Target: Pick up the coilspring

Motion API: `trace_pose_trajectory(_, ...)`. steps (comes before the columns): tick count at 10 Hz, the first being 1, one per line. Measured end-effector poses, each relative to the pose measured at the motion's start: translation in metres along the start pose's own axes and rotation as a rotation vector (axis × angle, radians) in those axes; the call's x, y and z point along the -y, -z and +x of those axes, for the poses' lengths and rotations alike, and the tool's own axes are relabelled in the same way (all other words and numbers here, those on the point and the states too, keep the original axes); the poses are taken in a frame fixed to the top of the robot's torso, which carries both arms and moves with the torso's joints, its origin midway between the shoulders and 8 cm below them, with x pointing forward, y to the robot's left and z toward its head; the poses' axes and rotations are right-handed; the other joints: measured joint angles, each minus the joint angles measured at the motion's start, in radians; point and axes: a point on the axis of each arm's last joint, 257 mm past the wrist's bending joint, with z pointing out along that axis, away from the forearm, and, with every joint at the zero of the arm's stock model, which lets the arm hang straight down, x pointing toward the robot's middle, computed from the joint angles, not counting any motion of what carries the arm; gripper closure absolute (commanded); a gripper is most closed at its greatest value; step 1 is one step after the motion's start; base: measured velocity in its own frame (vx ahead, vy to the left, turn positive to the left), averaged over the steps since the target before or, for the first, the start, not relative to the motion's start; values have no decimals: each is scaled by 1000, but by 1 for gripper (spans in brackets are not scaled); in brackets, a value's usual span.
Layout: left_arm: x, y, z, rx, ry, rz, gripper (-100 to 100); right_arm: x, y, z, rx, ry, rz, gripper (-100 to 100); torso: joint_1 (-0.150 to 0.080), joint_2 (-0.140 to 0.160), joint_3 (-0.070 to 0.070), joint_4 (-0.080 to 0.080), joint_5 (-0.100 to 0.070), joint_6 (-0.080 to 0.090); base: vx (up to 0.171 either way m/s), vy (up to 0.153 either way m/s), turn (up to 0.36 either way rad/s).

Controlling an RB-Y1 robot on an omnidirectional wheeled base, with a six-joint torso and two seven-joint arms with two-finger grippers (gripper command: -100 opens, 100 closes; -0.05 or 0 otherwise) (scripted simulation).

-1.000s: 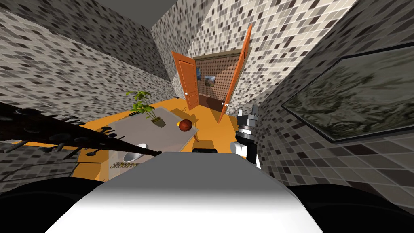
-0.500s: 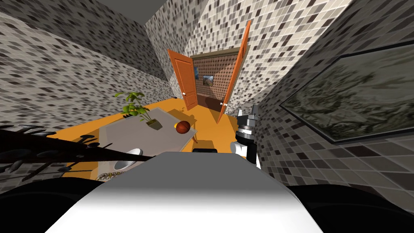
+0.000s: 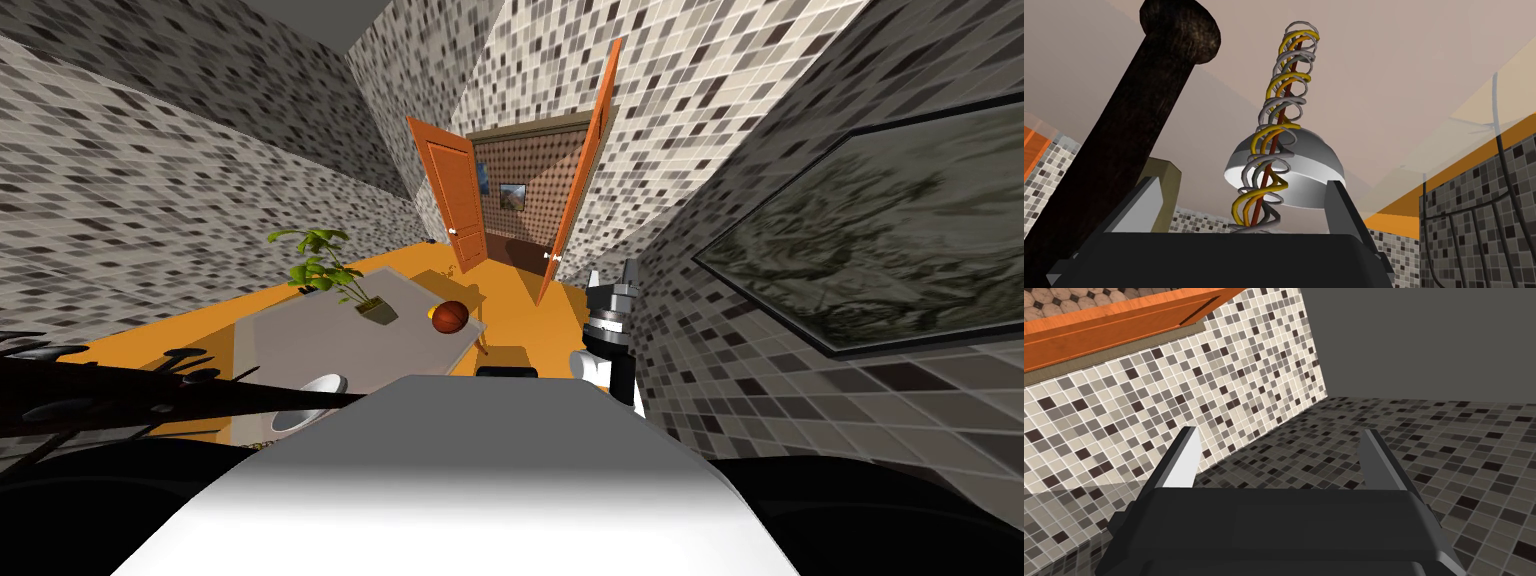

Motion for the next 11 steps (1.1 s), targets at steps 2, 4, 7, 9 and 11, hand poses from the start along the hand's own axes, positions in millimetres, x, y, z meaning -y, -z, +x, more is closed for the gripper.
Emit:
trace_pose_trajectory(2,3,-7,7,-1,4,-6,100,0,0,0,0,0,0,0,1,1,0,0,0,-1,-3,24,-10)
trace_pose_trajectory(4,2,-6,7,-1,2,-8,100,0,0,0,0,0,0,0,-2,0,0,0,0,0,0,0,0)
trace_pose_trajectory(7,3,-7,7,-1,3,-6,0,0,0,0,0,0,0,0,-3,1,0,0,-1,-1,0,0,0)
trace_pose_trajectory(9,1,-3,2,0,-1,-3,100,0,0,0,0,0,0,0,-6,1,1,0,-2,-2,3,-61,78)
trace_pose_trajectory(11,-2,3,-3,0,-4,0,0,0,0,0,0,0,0,0,-6,1,0,0,-2,-1,1,-22,15)
